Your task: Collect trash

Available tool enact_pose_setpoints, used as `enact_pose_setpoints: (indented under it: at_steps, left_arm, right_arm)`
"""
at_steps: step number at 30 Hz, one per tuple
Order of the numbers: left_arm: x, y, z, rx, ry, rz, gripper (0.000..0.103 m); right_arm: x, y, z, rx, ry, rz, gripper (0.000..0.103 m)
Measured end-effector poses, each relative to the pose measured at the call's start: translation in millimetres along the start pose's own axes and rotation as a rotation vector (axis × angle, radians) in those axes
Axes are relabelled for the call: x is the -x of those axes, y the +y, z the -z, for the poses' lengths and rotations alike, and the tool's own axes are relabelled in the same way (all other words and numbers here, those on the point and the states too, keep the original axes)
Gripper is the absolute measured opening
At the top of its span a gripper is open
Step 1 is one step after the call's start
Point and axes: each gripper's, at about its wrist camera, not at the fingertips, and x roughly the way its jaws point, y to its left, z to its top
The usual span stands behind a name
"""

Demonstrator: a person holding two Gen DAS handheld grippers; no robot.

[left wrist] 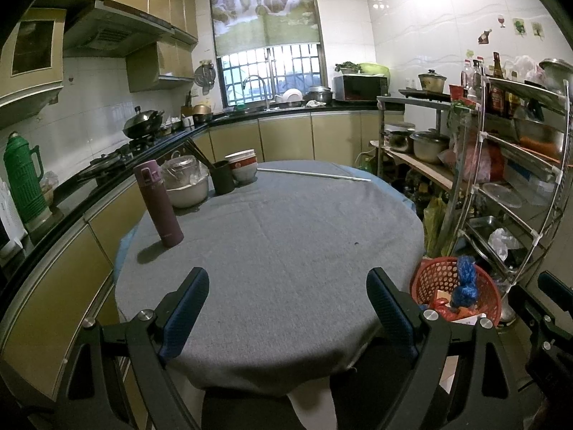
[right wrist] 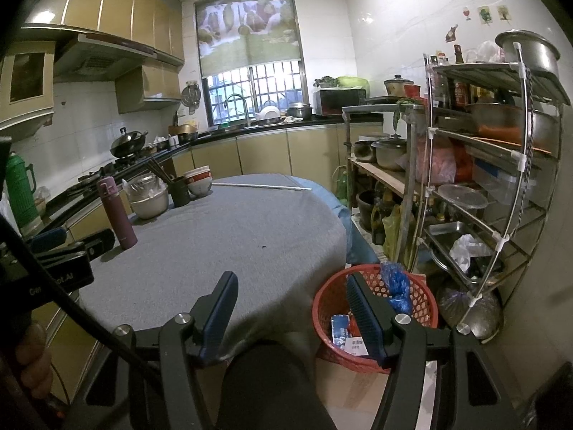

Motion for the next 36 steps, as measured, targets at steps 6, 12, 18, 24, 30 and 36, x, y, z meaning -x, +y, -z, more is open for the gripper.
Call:
enact_pose_setpoints:
  at_steps: [6,12,18,24,30,36]
  left_arm:
    - [-0.1,-0.5,0.4,-0.002,0.001,0.000,0.090]
    - [-0.4,0.0,0.2,-0.002,0.002,0.002,0.090]
    - [-1.2,0.6,0.2,-0.002,0.004,0.009,0.090]
    - [-0.9,-0.1,0.4,-0.003,0.003,0.005,0.090]
    - [-1.1,0.1,0.0,-0.003,0.004,0.007,0.090]
    - [-1.7,0.6,0.9,-0.003,0.002,0.002,0.090]
  right_arm:
    - [-0.6,-1.0,1.0,-0.003,0.000,-0.001,0.067]
    - [-1.1,-2.6,6.1,-0.010,0.005,-0.002,0.067]
    - [-1.4,-3.2,7.4,-0.011,0.006,-0.001,0.067]
    - [-1.2,-3.4,7.2,-0.011,0.005,-0.002,0.067]
    - [-1.2,-3.4,7.0,-0.011,0.005,-0.002,0.067]
    - [-1.5,-3.8,6.8,-0.011,0.007,-0.003,0.067]
